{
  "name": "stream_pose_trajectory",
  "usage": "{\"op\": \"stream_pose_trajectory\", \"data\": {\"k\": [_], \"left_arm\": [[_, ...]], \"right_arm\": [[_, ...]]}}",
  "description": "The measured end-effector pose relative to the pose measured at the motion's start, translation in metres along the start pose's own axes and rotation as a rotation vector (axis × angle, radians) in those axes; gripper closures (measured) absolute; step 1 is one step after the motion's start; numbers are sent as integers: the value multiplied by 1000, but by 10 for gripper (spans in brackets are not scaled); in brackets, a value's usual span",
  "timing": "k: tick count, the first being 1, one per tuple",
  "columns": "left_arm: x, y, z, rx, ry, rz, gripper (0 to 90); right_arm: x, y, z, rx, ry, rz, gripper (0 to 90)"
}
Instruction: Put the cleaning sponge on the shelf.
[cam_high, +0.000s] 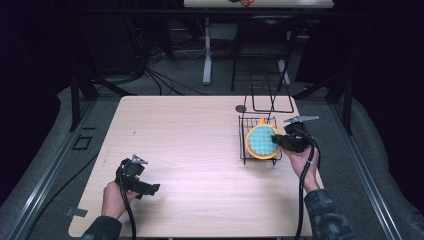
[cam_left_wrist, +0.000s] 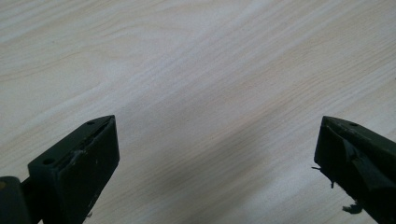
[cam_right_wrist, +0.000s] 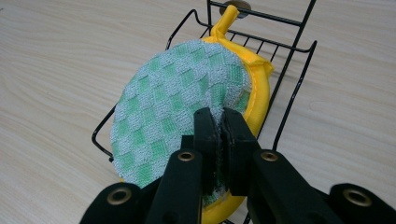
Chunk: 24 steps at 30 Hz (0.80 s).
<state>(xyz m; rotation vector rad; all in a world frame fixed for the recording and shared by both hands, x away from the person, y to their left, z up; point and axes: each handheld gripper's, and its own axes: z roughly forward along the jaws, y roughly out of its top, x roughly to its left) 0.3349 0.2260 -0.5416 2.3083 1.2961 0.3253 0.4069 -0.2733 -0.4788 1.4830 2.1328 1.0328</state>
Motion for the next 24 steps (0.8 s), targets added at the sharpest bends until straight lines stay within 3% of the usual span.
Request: {"op": "stream_pose_trajectory", "data": {"k": [13,24], "left_arm": [[0,0,0,6,-4,4,2],[1,0,0,1,-4,-2,2]], "right_arm": [[-1,4,17,9,3,-30,859],[-4,2,26,31,-10,-7,857]]}}
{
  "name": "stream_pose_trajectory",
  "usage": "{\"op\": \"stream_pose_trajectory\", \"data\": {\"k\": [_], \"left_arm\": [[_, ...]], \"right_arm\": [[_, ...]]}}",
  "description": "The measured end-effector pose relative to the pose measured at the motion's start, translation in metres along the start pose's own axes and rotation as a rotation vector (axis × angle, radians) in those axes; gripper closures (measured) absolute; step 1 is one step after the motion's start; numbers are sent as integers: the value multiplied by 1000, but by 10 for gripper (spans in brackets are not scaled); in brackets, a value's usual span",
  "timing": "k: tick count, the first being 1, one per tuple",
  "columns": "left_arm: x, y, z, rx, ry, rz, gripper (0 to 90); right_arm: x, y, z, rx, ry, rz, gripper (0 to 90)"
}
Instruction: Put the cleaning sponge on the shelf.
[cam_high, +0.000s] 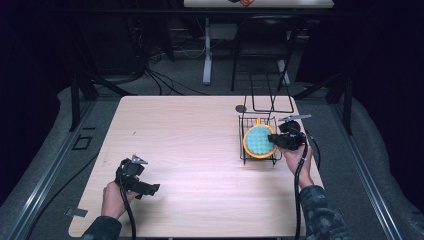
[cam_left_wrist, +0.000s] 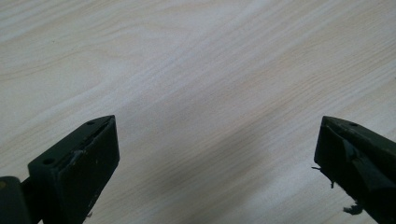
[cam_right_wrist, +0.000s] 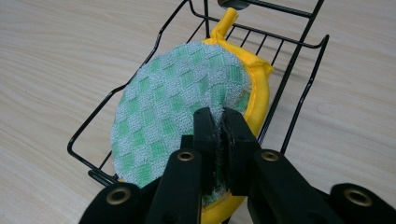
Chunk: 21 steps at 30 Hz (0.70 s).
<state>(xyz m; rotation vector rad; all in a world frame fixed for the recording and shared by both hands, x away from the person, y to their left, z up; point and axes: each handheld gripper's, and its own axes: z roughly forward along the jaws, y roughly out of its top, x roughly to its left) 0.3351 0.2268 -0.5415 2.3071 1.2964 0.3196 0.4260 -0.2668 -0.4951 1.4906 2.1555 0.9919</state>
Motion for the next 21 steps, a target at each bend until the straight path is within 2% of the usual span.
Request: {"op": "stream_pose_trajectory", "data": {"k": [2,8,9,21], "left_arm": [[-1,0,0,1,2,1,2],[0,0,0,2,4,-3,2],[0,0,0,2,4,-3,2],[-1,0,0,7,2,1,3]], "right_arm": [[-2,0,2,-1,-8,-13,857],[-5,-2,9,14,-6,13,855],[-6,-2,10,16,-11,6,854],[-13,-5,22,47,-32,46,839]]}}
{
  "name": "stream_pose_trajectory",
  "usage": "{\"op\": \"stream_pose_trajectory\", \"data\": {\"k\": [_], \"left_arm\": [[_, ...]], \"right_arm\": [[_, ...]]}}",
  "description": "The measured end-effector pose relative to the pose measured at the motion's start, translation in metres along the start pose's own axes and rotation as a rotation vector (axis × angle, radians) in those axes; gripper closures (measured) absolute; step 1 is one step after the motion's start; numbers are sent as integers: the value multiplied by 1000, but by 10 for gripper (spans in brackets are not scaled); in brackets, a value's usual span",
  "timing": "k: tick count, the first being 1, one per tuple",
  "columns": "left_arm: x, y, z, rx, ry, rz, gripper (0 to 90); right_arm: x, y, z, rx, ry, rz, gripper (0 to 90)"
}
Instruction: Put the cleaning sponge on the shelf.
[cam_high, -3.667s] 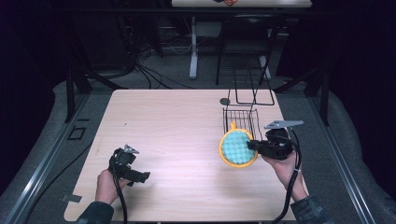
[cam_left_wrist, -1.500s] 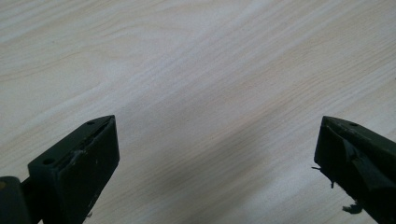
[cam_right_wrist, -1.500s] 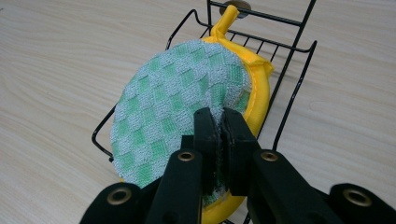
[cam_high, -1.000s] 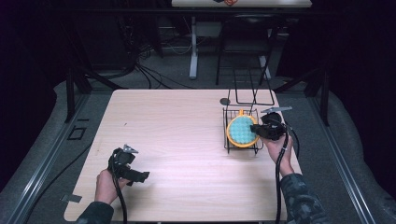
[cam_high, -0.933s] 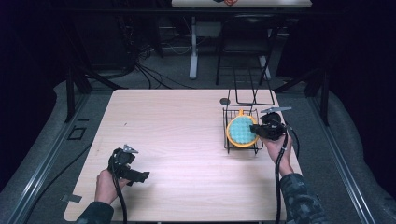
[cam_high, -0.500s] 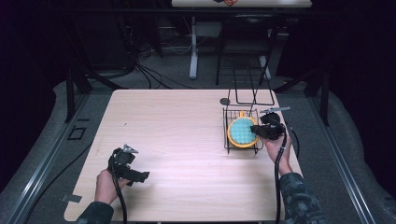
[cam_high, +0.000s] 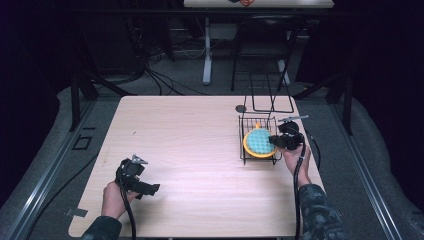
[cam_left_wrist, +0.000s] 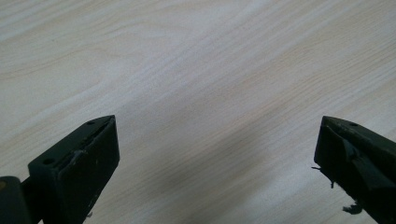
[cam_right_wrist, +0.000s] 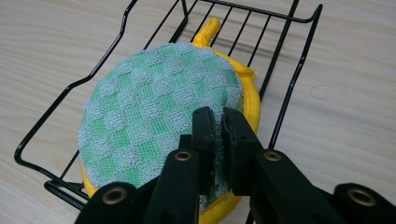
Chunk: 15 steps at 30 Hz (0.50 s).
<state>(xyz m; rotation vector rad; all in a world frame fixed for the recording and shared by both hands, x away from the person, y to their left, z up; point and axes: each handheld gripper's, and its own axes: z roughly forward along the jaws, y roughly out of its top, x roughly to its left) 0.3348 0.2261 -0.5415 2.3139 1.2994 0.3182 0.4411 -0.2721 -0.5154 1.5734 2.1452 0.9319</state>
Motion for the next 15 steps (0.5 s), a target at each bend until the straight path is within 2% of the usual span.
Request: {"op": "stream_pose_trajectory", "data": {"k": [13,15], "left_arm": [[0,0,0,0,2,-1,3],[0,0,0,-2,1,-1,2]], "right_arm": [[-1,0,1,-11,-8,24,789],[-1,0,0,-9,-7,25,718]]}}
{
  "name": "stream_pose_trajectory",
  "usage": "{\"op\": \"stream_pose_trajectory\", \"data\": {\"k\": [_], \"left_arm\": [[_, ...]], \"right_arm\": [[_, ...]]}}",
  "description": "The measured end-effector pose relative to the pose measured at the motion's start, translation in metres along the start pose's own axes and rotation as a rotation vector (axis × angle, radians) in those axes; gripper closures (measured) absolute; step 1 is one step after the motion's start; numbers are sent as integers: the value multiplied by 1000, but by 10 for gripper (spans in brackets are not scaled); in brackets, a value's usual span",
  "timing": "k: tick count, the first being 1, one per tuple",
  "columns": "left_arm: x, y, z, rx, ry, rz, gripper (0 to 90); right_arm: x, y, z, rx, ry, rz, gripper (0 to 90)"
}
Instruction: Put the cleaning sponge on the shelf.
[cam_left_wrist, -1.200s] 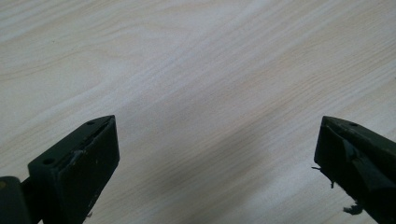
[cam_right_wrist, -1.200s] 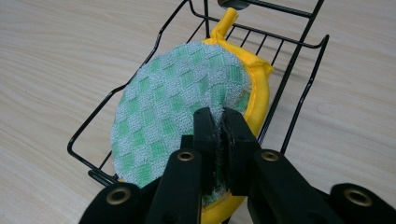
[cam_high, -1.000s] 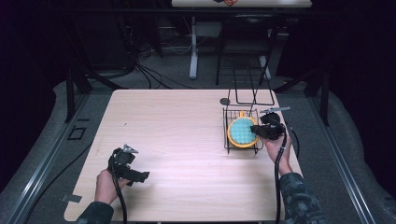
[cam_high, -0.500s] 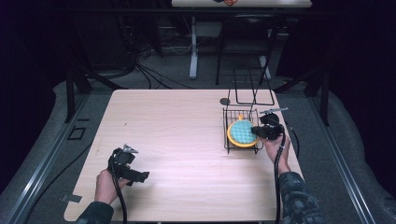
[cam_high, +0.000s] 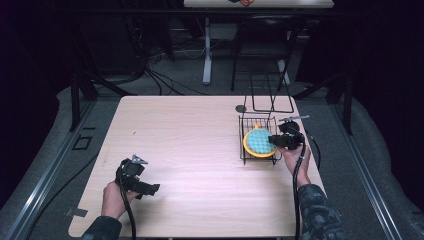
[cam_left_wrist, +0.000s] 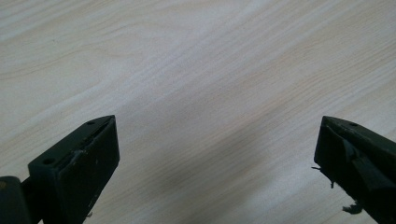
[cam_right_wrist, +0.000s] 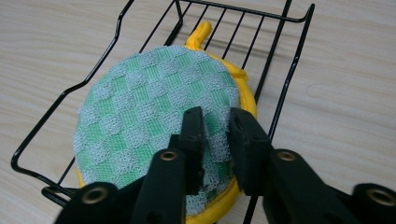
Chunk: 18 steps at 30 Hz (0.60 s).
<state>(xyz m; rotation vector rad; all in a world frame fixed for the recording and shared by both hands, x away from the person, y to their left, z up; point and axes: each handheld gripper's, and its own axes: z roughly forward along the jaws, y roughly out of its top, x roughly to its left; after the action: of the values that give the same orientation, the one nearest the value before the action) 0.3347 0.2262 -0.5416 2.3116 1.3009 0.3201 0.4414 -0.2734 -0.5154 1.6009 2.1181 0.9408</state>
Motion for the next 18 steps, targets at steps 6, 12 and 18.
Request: {"op": "stream_pose_trajectory", "data": {"k": [6,12,18], "left_arm": [[0,0,0,1,-1,1,3],[0,0,0,3,0,3,3],[-1,0,0,3,2,2,2]], "right_arm": [[-2,-1,-7,-16,39,15,378],[1,-2,-18,-25,53,3,182],[5,-3,-31,-44,79,-11,90]]}}
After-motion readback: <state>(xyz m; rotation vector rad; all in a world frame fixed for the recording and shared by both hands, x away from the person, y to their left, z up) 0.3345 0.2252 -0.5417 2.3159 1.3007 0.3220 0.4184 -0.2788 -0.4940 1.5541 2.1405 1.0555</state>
